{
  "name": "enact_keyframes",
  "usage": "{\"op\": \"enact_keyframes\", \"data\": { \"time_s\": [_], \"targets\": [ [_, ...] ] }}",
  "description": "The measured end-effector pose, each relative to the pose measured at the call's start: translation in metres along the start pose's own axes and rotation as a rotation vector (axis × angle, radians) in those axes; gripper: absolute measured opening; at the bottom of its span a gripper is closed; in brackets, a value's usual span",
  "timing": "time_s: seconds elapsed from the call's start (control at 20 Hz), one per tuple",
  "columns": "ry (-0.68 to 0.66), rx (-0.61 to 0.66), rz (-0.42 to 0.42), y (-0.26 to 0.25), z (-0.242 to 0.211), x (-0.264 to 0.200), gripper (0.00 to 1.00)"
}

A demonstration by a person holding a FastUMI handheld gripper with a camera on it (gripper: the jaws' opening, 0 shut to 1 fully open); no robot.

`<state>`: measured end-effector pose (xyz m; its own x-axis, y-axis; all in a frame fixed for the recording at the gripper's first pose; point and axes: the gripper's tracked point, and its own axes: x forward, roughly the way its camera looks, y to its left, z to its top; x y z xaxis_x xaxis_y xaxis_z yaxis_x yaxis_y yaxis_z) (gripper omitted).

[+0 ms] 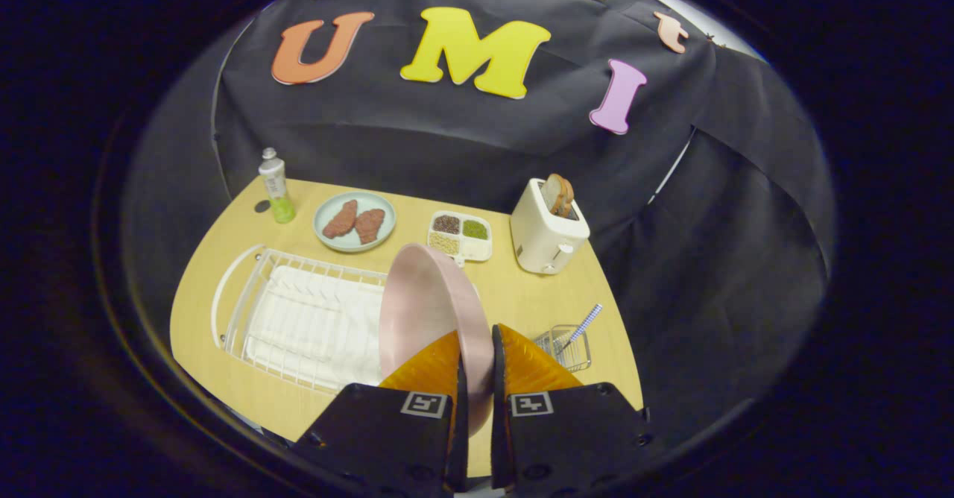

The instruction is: Take the plate from the dish rack, then take the spoon from the basket and place it into the plate.

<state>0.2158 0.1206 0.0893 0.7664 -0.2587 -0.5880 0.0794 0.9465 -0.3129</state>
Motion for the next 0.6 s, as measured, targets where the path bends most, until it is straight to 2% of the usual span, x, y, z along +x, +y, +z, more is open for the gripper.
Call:
{"op": "enact_keyframes", "data": {
  "time_s": [0.2,0.3,0.6],
  "targets": [
    [-0.058,-0.020,0.073,-0.012,-0.058,-0.033,0.17],
    [-0.072,0.009,0.129,-0.011,-0.092,-0.042,0.17],
    [0.010,0.083,0.281,0.021,-0.194,-0.014,0.17]
  ]
}}
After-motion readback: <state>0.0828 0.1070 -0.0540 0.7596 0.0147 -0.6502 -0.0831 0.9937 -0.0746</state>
